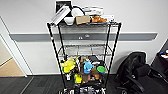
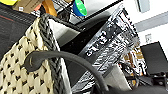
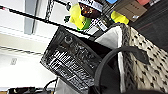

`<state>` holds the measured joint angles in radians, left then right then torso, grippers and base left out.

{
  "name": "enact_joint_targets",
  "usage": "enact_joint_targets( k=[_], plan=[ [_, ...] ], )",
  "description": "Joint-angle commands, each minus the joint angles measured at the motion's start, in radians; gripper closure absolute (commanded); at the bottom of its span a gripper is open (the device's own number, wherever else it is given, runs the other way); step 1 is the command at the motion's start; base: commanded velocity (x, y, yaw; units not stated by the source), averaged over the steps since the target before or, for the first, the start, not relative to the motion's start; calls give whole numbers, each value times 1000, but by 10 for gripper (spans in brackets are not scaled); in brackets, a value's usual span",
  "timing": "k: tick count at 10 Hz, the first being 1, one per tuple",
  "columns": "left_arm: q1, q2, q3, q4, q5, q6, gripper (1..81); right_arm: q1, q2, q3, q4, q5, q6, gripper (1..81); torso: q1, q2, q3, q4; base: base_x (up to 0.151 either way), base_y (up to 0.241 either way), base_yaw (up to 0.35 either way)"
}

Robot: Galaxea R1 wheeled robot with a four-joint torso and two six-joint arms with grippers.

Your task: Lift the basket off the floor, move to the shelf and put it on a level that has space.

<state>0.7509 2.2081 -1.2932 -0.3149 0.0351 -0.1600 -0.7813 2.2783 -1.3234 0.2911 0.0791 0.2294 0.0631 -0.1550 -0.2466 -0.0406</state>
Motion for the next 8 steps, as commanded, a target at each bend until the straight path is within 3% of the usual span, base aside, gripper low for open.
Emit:
enact_joint_targets(
  k=[1, 2, 3, 8],
  plan=[
    [-120, -8, 81, -7, 20, 4, 811, 119, -7, 80, -18, -21, 4, 811, 1, -1, 76, 0, 0, 0, 0],
    [-121, -8, 81, -7, 20, 4, 811, 119, -7, 80, -18, -21, 4, 811, -3, 5, 102, 0, 0, 0, 0],
    [-120, -11, 81, -6, 20, 4, 811, 119, -7, 80, -18, -21, 4, 811, -4, 5, 52, 0, 0, 0, 0],
    [-130, -26, 107, -3, 5, 7, 811, 134, -7, 99, -23, -21, 4, 811, -7, 5, 72, 0, 0, 0, 0]
  ],
)
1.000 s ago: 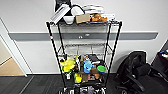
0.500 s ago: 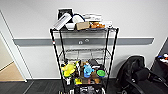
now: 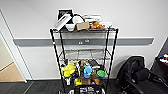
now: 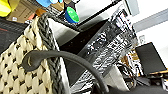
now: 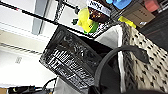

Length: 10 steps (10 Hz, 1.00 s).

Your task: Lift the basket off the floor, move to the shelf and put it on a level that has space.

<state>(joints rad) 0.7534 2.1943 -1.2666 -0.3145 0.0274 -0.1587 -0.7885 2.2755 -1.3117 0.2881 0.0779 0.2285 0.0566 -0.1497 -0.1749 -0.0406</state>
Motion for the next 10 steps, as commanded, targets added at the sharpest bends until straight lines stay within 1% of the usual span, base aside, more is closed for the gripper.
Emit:
enact_joint_targets(
  k=[1, 8, 10],
  plan=[
    [-134, -19, 88, -3, -1, 5, 811, 146, -5, 94, -20, -20, 5, 811, 0, 0, 0, 0, 84, 0, 0],
    [-164, -50, 144, -3, -4, 4, 811, 180, -26, 137, -21, -17, 14, 811, -2, 0, 0, 0, 90, 0, 0],
    [-177, -53, 156, -3, -4, 2, 811, 188, -48, 160, -21, 3, 17, 811, -1, 0, 0, 0, 91, 0, 0]
  ],
)
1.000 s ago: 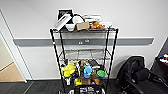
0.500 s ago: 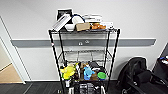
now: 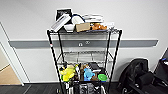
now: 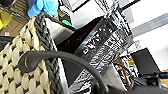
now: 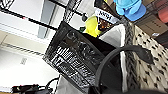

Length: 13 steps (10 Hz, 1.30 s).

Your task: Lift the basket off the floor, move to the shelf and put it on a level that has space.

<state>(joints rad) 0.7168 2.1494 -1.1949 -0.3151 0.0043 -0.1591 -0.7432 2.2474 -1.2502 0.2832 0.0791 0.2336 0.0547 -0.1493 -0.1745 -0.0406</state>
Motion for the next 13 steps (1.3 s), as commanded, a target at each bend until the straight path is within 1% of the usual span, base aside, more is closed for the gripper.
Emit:
enact_joint_targets(
  k=[1, 3, 4, 6, 13],
  plan=[
    [-145, -9, 92, -4, 19, 3, 811, 149, -29, 111, -16, 2, 13, 811, 0, 0, 0, 0, 90, 0, 0],
    [-145, -14, 109, -2, 19, 3, 811, 152, -41, 134, -16, 5, 13, 811, 0, 0, 0, 0, 91, 0, 0],
    [-147, -21, 118, -2, 19, 3, 811, 152, -49, 143, -16, 20, 13, 811, 0, 0, 0, 0, 91, 0, 0],
    [-158, -38, 141, -4, 5, 3, 811, 167, -56, 164, -16, 24, 15, 811, 0, 0, 0, 0, 91, 0, 0],
    [-211, -66, 208, -10, 5, 1, 811, 218, -102, 243, -10, 39, 15, 811, 0, 0, 0, 0, 99, 0, 0]
  ],
)
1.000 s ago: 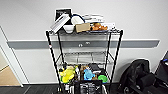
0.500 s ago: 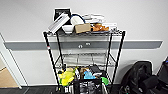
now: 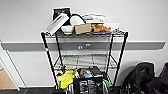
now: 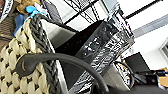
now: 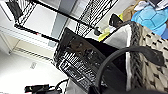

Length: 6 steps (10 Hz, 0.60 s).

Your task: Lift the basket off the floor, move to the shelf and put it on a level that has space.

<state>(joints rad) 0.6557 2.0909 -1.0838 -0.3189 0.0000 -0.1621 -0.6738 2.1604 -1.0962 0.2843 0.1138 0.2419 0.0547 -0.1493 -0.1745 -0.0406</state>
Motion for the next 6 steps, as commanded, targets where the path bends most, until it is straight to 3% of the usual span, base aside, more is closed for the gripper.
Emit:
enact_joint_targets(
  k=[1, 6],
  plan=[
    [-162, -4, 102, -8, 9, 4, 811, 159, -18, 93, -11, 4, 8, 811, 0, 0, 0, 0, 112, 0, 0],
    [-190, -7, 105, -9, 8, -7, 811, 217, -21, 98, -2, 3, 31, 811, 0, 0, 0, 0, 115, 0, 0]
  ],
)
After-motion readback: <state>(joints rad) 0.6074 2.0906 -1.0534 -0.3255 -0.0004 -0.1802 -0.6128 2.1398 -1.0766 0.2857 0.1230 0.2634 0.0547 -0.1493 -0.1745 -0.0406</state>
